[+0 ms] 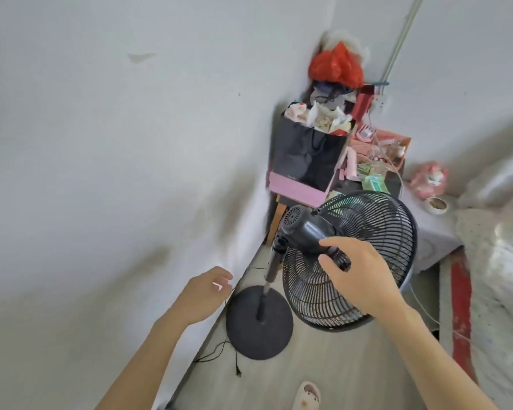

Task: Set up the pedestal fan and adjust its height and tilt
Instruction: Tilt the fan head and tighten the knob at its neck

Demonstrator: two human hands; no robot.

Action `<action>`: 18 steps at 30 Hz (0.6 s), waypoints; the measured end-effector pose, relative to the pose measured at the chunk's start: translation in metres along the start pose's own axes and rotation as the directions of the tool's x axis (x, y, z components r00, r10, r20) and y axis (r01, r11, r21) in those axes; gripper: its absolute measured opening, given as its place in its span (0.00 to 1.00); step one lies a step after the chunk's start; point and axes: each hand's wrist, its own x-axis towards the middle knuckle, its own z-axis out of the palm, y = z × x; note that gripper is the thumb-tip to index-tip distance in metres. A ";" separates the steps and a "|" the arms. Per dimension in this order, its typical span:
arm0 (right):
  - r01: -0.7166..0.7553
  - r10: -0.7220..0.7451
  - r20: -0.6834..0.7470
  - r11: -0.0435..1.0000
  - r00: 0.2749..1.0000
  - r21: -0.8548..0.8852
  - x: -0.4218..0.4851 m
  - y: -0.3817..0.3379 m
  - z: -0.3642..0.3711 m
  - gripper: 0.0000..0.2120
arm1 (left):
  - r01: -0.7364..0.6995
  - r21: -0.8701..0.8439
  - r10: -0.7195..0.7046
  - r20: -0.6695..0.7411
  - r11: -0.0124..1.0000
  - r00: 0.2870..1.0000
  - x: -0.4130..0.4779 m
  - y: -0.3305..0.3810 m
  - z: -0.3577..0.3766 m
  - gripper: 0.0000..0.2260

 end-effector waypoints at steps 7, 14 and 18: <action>-0.382 0.411 -0.312 0.912 0.857 0.150 -0.014 0.068 -0.016 0.31 | -0.060 0.065 0.058 0.040 0.996 0.998 0.046 0.047 0.036 0.16; -0.492 0.623 -0.148 0.722 0.768 0.485 0.011 0.109 -0.015 0.48 | -0.037 -0.064 0.036 -0.023 0.997 0.999 0.107 0.118 0.048 0.31; -0.465 0.614 -0.107 0.688 0.782 0.556 0.018 0.118 -0.009 0.49 | 0.010 -0.178 -0.013 -0.018 0.984 1.000 0.137 0.155 0.058 0.42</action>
